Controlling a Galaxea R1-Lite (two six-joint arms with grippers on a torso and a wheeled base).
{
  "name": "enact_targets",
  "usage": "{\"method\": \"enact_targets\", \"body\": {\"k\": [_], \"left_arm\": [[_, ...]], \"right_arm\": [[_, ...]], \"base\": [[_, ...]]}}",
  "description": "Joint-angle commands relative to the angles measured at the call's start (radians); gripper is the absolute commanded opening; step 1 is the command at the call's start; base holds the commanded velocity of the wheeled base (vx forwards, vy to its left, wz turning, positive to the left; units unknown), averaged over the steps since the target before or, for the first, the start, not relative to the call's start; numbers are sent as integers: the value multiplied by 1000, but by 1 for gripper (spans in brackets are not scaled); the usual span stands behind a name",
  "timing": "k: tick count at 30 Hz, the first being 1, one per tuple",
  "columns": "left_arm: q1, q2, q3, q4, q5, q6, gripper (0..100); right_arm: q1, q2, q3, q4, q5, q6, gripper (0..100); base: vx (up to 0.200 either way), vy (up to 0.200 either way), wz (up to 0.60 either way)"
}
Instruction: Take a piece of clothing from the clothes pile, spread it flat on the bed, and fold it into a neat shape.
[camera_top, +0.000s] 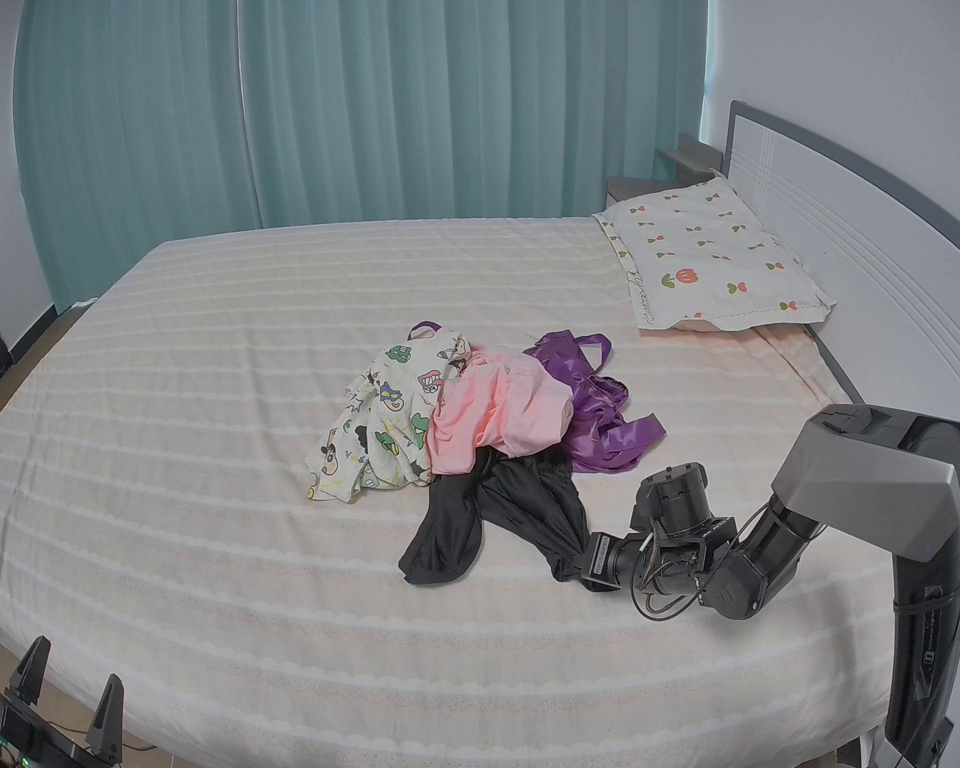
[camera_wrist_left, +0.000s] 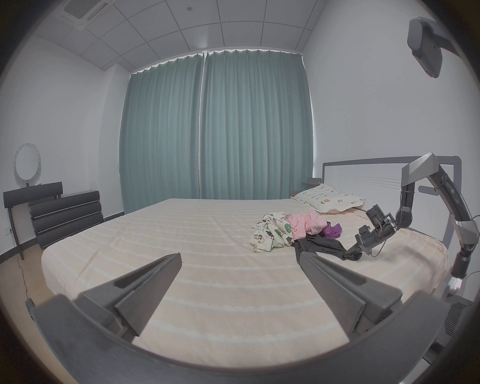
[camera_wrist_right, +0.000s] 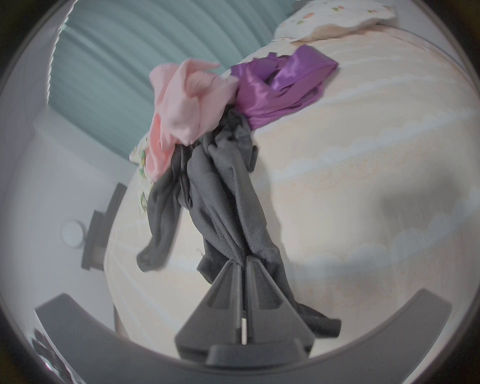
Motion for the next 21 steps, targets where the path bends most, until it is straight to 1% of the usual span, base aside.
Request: {"method": "enact_targets", "body": {"k": [1, 3, 4, 5, 6, 7, 8, 10, 11, 14, 15, 16, 17, 18, 21], "left_arm": [[0, -2, 17, -2, -1, 5, 100], [0, 4, -9, -19, 1, 9, 100], [0, 21, -112, -45, 1, -12, 100], [0, 67, -227, -43, -1, -50, 100], [-1, 117, -288, -29, -7, -69, 100], [-1, 128, -294, -25, -7, -72, 100], [-12, 254, -334, 29, -30, -70, 100], [-14, 321, -329, 35, -61, -38, 100], [-14, 427, -316, 33, -93, 14, 100], [-27, 591, -323, 12, -111, 63, 100], [-38, 620, -322, -2, -111, 68, 100], [-67, 694, -320, -37, -108, 68, 100], [-76, 712, -319, -46, -108, 65, 100], [-109, 818, -317, -94, -104, 55, 100], [-155, 978, -320, -164, -104, 12, 100]], "right_arm": [[-1, -77, 91, -98, 7, 121, 0], [5, -91, 134, -160, 10, 157, 0], [7, -91, 154, -198, 12, 170, 0], [9, -87, 169, -232, 13, 183, 0], [9, -82, 177, -252, 13, 190, 0], [9, -82, 178, -256, 15, 192, 0], [12, -65, 191, -296, 13, 207, 0], [16, -59, 201, -313, 13, 210, 0], [22, -54, 223, -339, 13, 222, 0], [21, -42, 252, -391, 10, 262, 0], [21, -38, 258, -403, 9, 268, 0], [21, -35, 267, -436, 3, 273, 0], [19, -35, 269, -442, 3, 273, 0], [19, -42, 287, -473, 3, 272, 0], [19, -51, 312, -506, 1, 270, 0]], "base": [[0, 0, 0], [0, 0, 0], [0, 0, 0], [0, 0, 0], [0, 0, 0], [0, 0, 0], [0, 0, 0], [0, 0, 0], [0, 0, 0], [0, 0, 0], [0, 0, 0], [0, 0, 0], [0, 0, 0], [0, 0, 0], [0, 0, 0]]}}
